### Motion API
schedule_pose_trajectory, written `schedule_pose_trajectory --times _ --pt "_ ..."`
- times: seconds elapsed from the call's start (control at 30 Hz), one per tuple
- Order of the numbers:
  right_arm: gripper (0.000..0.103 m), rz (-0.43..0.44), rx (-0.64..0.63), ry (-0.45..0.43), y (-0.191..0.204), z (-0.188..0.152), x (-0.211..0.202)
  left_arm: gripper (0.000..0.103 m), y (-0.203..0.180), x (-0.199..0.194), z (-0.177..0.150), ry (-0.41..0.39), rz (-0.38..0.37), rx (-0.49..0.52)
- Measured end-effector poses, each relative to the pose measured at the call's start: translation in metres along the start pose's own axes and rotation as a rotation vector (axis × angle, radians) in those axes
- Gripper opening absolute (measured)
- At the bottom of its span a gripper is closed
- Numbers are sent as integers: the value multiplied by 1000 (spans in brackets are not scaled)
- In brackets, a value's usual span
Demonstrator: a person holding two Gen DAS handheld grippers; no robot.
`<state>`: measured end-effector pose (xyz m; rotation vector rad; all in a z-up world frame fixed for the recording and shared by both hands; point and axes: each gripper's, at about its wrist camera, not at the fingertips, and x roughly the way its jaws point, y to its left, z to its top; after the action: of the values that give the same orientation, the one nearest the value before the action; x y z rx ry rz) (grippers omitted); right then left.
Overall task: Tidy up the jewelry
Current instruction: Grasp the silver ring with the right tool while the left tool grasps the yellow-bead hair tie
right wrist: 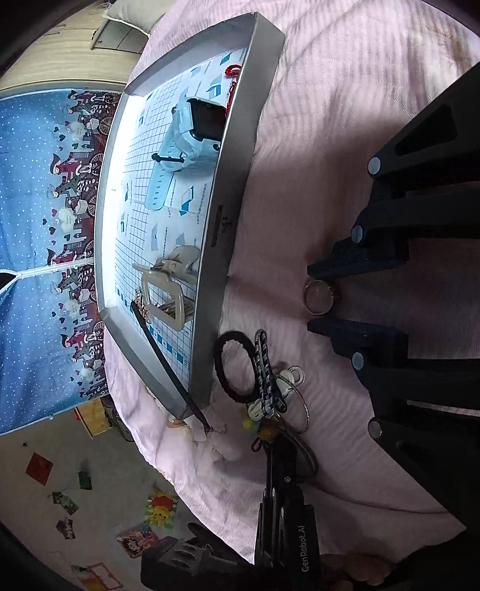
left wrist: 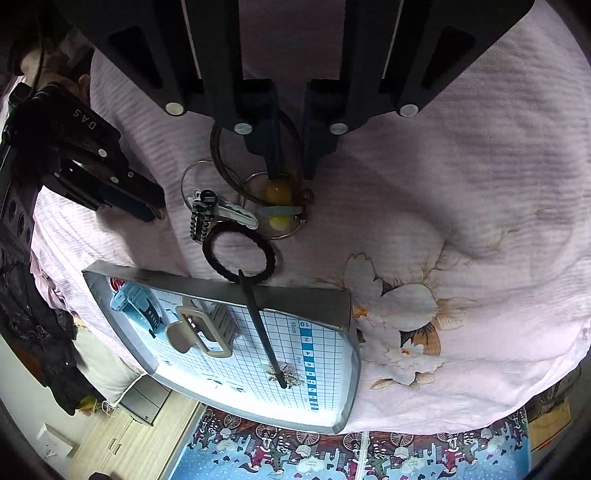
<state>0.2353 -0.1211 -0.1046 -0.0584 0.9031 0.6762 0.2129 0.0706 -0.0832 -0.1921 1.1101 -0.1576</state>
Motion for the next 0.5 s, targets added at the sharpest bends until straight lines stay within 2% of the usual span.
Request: schedule_pose_trajectory --times 0.23,0.5 --pt "20 33 -53 -22 14 -5 -5 1 -3 -15 -1 -52 -45 12" --pt "20 73 -75 -74 28 -7 -20 0 -16 -57 1 -235 -149 80"
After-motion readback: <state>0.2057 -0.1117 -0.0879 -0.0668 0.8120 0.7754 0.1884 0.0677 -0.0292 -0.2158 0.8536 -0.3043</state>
